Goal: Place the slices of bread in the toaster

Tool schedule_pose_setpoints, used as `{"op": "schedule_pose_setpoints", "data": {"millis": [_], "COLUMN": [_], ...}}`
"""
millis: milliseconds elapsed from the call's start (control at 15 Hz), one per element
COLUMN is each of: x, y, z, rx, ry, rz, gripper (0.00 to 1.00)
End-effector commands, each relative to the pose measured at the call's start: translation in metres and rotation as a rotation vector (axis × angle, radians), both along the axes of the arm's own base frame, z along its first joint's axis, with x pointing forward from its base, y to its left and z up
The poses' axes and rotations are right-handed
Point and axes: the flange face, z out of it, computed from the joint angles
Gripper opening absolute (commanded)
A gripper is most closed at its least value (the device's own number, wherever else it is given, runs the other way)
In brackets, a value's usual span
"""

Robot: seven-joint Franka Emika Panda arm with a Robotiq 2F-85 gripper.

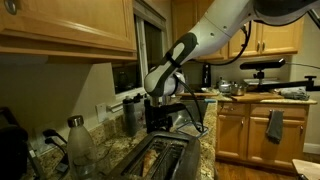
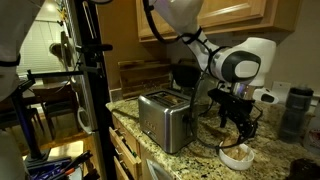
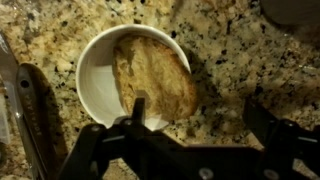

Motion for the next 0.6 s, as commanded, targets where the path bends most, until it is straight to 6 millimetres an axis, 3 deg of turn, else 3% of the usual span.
{"op": "schedule_pose_setpoints", "data": {"millis": [0, 200, 533], "x": [-0.0116, -0.0134, -0.0148], "y": [0.0027, 0.0022, 0.0015], "z": [0.0004, -0.0022, -0.004], "rx": [-0.002, -0.001, -0.002], "ry": [-0.007, -0.002, 0.002], "rz": [-0.008, -0.008, -0.007], "gripper": [0.86, 0.6, 0.27]}}
